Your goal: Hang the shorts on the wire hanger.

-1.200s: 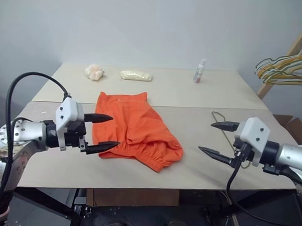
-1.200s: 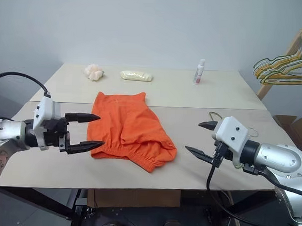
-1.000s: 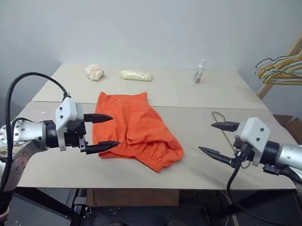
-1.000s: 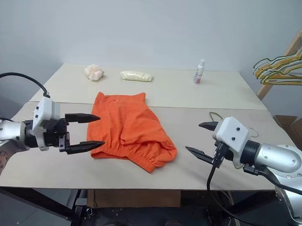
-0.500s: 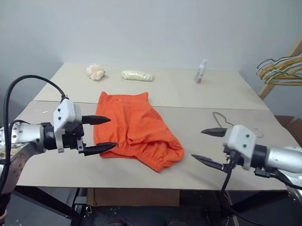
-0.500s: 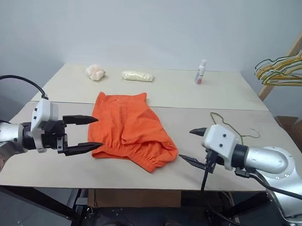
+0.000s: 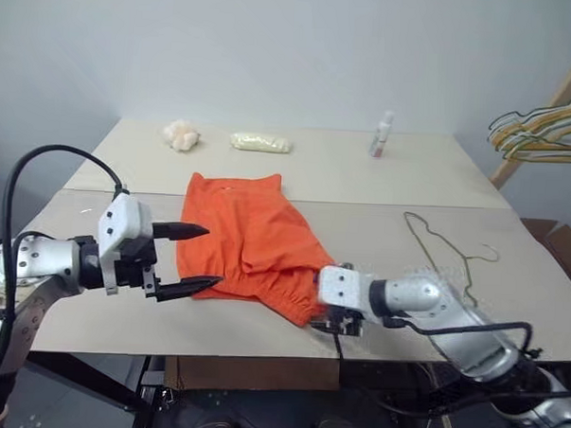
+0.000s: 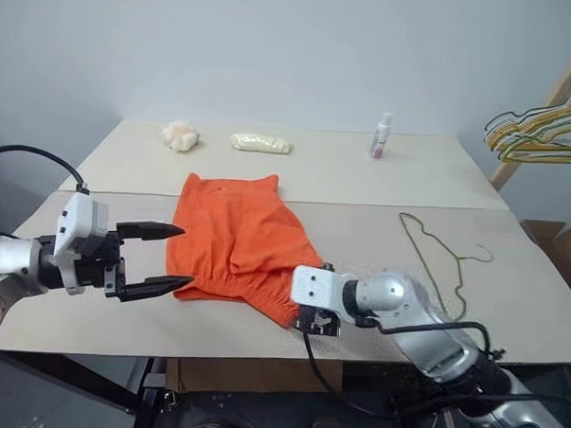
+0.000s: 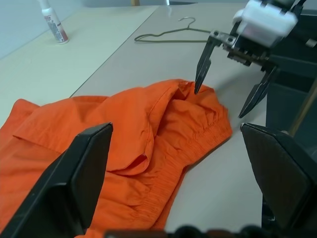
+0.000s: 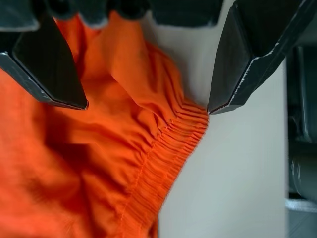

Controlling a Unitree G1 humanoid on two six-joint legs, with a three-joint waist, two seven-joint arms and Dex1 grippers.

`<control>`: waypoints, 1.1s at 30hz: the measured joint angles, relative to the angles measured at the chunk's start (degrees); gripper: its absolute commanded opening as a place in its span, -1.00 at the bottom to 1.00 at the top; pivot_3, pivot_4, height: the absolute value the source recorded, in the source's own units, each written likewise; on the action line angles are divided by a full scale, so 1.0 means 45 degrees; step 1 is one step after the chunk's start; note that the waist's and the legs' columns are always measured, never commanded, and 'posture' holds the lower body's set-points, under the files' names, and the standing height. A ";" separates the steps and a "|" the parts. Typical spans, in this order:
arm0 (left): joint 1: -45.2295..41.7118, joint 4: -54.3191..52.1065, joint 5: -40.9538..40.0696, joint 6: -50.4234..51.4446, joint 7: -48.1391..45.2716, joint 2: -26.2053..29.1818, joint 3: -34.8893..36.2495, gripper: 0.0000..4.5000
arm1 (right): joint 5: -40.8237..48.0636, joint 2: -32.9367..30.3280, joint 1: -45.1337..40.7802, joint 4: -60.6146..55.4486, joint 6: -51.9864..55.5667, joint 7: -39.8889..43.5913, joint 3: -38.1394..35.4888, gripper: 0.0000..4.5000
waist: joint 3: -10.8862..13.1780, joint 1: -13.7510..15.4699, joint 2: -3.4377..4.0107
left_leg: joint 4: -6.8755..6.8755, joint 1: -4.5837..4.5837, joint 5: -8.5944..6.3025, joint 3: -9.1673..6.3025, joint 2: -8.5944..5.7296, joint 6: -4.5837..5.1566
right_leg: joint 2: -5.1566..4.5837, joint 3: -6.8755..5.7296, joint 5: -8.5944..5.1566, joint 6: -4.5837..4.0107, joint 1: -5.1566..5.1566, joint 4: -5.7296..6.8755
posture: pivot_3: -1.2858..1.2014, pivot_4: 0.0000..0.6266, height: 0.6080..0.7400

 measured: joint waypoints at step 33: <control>-0.0479 0.0284 0.0465 -0.0264 -0.0150 -0.0038 -0.0521 1.00 | -0.2919 -0.2449 -0.4087 1.3585 -1.4120 0.2124 -0.1592 -0.72 | 0.0021 -0.0463 0.0034 | -0.0016 0.0042 0.0013 0.0042 0.0003 -0.0033 | 0.0001 0.0022 -0.0002 -0.0005 0.0019 0.0002 | -0.02 -1.00 1.00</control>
